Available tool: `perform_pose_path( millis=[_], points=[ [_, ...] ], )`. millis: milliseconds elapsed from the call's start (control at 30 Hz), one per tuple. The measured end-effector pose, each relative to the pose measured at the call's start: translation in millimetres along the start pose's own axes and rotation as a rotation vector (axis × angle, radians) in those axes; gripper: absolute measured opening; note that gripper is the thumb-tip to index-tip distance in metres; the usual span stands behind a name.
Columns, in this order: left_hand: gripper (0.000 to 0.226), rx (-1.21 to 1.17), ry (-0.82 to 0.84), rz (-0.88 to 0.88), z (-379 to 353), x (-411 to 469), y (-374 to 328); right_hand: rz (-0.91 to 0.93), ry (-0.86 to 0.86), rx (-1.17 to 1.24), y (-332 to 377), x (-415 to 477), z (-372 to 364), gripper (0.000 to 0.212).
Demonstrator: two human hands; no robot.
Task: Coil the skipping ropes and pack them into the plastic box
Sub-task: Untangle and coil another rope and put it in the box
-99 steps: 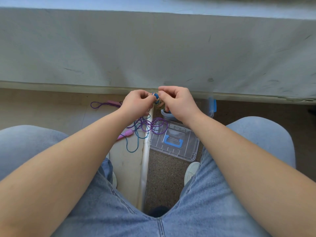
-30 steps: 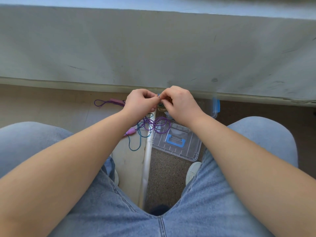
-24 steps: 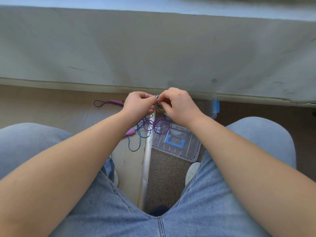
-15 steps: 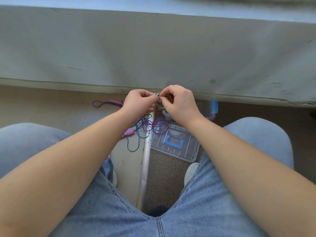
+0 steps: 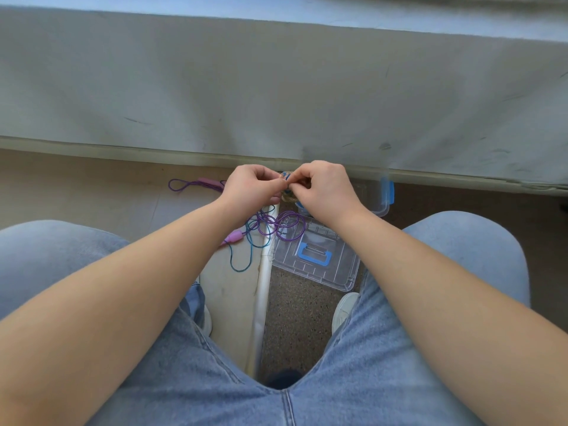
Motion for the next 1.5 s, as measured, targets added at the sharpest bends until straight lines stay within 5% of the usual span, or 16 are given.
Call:
perform_pose_path(
  millis=[400,700,1000,1500],
  points=[
    [0.005,0.202,0.001,-0.068,-2,5,-2,-0.216,-0.027,0.161,-16,-3,-3,0.017],
    [0.020,0.368,-0.029,-0.207,-3,1,-19,-0.530,-0.106,0.564,-55,-5,-11,0.015],
    [0.020,0.235,-0.062,-0.195,5,6,-16,-0.640,-0.051,0.877,-55,-8,-24,0.015],
    [0.019,0.202,-0.065,-0.194,0,1,-16,-0.603,-0.061,0.706,-62,-4,-23,0.013]
  ],
)
Point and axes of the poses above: each hand's wrist, its own x-axis towards the middle knuckle, its own z-axis out of the back of the hand, y = z × x, the point moved 9 cm from there along x, towards the middle knuckle, and after that the axes turned 7 degrees about x, right-handed, at the moved point
